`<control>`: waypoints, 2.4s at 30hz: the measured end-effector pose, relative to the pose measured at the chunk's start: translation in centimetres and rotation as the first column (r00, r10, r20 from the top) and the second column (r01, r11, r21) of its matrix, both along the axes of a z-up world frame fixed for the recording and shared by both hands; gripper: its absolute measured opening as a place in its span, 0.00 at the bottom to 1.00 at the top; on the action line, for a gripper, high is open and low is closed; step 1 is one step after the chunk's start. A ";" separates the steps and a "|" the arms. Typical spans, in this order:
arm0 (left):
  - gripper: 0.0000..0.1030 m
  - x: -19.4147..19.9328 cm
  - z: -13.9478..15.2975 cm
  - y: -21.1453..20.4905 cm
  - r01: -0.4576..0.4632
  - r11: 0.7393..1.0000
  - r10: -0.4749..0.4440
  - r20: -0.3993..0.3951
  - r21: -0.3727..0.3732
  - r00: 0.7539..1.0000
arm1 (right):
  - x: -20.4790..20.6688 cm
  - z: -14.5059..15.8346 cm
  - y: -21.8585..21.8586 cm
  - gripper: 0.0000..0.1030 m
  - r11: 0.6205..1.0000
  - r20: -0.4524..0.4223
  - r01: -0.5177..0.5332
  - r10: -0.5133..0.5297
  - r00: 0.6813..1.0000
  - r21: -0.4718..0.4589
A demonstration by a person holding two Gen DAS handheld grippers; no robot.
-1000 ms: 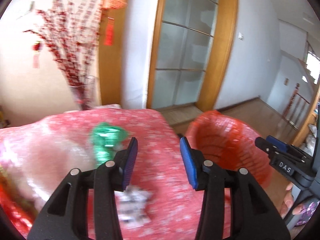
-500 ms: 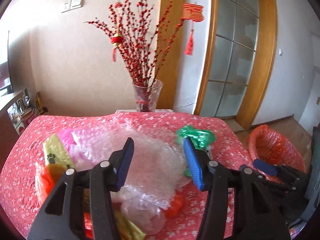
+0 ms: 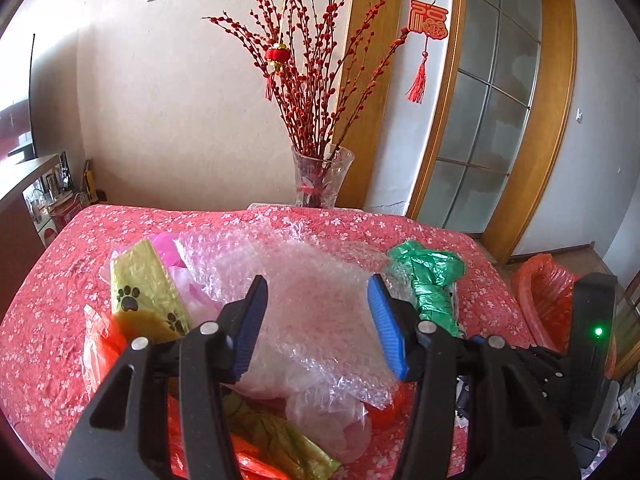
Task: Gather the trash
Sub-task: 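Grasp the white paw-print bag with the right gripper, then grasp the green foil bag with the left gripper, then release the paw-print bag and green foil bag into the wastebasket with both grippers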
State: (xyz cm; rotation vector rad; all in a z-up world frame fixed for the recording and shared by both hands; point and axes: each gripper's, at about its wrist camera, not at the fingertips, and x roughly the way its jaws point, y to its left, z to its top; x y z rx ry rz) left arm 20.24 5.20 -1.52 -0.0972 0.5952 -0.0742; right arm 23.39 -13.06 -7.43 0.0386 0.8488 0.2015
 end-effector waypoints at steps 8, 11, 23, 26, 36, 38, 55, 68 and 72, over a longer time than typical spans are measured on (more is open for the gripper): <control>0.50 0.3 -0.3 -0.8 0.020 1.000 -0.020 -0.016 -0.003 1.000 | 0.1 -0.7 -0.8 0.18 1.000 -0.007 0.008 -0.008 1.000 -0.016; 0.50 0.7 -0.4 -1.8 0.048 0.999 -0.049 -0.027 -0.010 0.998 | -0.1 -0.7 -2.5 0.17 0.999 -0.006 0.050 -0.050 0.999 -0.018; 0.50 4.4 -2.2 -10.4 0.176 0.984 -0.174 -0.110 0.006 0.979 | -1.9 0.9 -9.8 0.16 0.979 0.030 0.202 -0.203 0.979 0.035; 0.49 5.7 -3.5 -12.1 0.177 0.983 -0.169 -0.147 0.045 0.975 | -2.4 1.2 -10.5 0.16 0.977 0.037 0.207 -0.209 0.977 0.043; 0.32 8.1 -7.0 -13.6 0.167 0.984 -0.146 -0.265 0.058 0.953 | -2.9 1.1 -11.7 0.16 0.973 0.035 0.219 -0.222 0.974 0.066; 0.28 8.2 -7.2 -13.7 0.170 0.984 -0.151 -0.269 0.049 0.951 | -2.9 1.1 -12.0 0.16 0.972 0.034 0.223 -0.225 0.974 0.070; 0.26 5.2 -1.9 -14.4 0.282 0.957 -0.289 -0.152 -0.067 0.945 | -4.7 4.3 -14.6 0.16 0.953 0.116 0.284 -0.296 0.948 0.103; 0.26 2.7 1.6 -18.8 0.412 0.904 -0.423 -0.094 -0.115 0.901 | -6.9 6.7 -18.9 0.16 0.918 0.181 0.379 -0.394 0.901 0.113; 0.26 2.1 2.0 -20.5 0.447 0.887 -0.457 -0.088 -0.119 0.885 | -7.5 7.1 -19.9 0.16 0.907 0.190 0.403 -0.420 0.887 0.121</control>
